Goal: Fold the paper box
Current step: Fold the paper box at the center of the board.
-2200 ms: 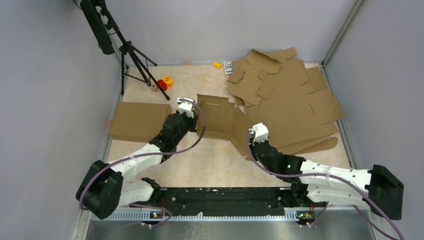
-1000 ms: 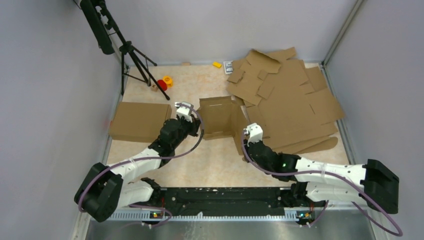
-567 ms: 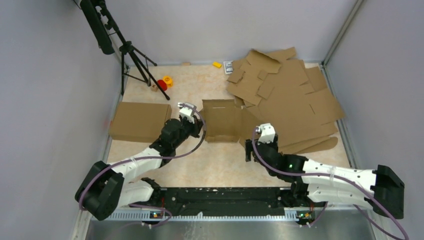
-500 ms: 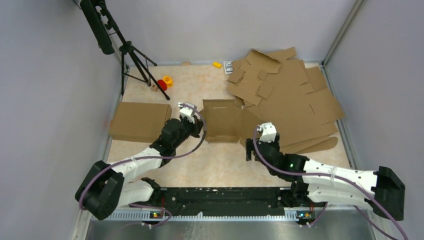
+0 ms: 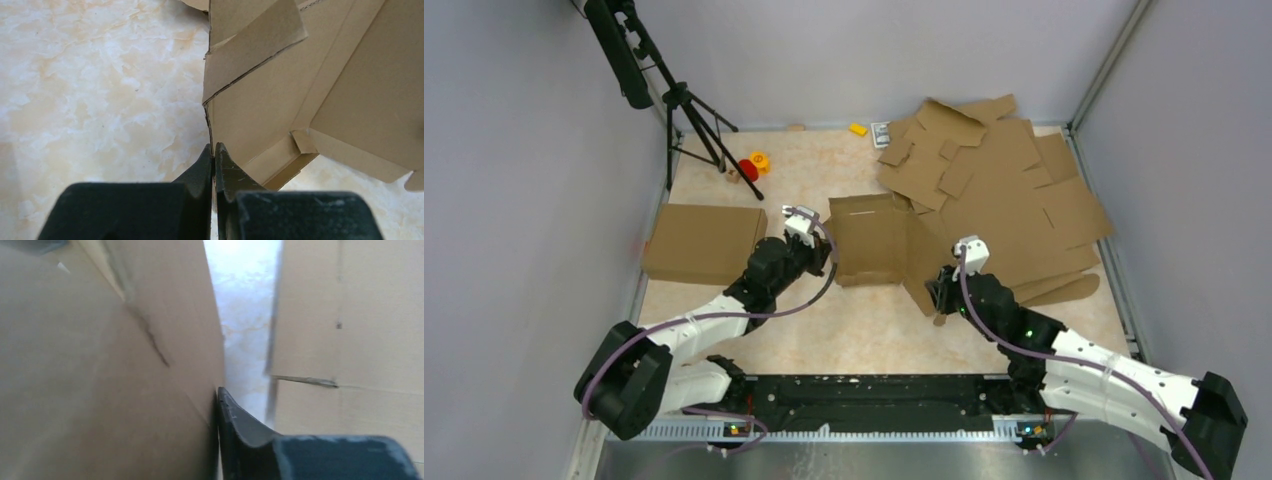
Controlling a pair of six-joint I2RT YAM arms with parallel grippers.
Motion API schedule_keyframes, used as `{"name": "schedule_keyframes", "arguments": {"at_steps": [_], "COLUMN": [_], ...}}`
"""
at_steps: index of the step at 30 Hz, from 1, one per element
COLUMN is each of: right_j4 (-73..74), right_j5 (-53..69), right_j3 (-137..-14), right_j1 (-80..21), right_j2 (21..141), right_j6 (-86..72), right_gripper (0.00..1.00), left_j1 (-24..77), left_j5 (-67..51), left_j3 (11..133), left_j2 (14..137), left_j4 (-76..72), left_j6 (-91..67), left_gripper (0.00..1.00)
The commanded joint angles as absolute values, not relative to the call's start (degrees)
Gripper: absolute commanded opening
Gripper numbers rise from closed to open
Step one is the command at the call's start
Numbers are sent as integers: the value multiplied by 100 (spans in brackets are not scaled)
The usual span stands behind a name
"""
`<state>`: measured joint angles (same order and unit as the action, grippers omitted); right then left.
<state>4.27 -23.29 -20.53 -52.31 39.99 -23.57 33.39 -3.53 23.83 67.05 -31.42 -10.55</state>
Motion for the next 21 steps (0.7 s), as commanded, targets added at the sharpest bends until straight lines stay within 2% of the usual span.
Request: {"name": "schedule_keyframes", "arguments": {"at_steps": [1,3,6,12,21], "right_j4": [-316,-427,-668,-1130,-1642], "right_j5": [-1467,-1152,-662,-34,-411], "right_j3": [-2039,-2038,-1975,-1897,-2091], "right_j1": [-5187,-5191,-5191,-5204,-5212], "right_j2": [4041,4105,4162,4345,5065], "right_j6": [-1933,-1852,-1756,-1654,-1907], "right_gripper": [15,5,0,0,0], "left_j1": [3383,3409,3427,3456,3683], "left_j5": [-325,-217,-58,170,59], "left_j3": [2540,2532,2515,2404,2565], "left_j2": [6674,6658,6629,6592,6915], "left_j4": [-3155,-3149,-3127,-3277,-3331], "left_j6": [-1032,-1056,-1118,-1233,-1239], "left_gripper": [0,0,0,0,0]}}
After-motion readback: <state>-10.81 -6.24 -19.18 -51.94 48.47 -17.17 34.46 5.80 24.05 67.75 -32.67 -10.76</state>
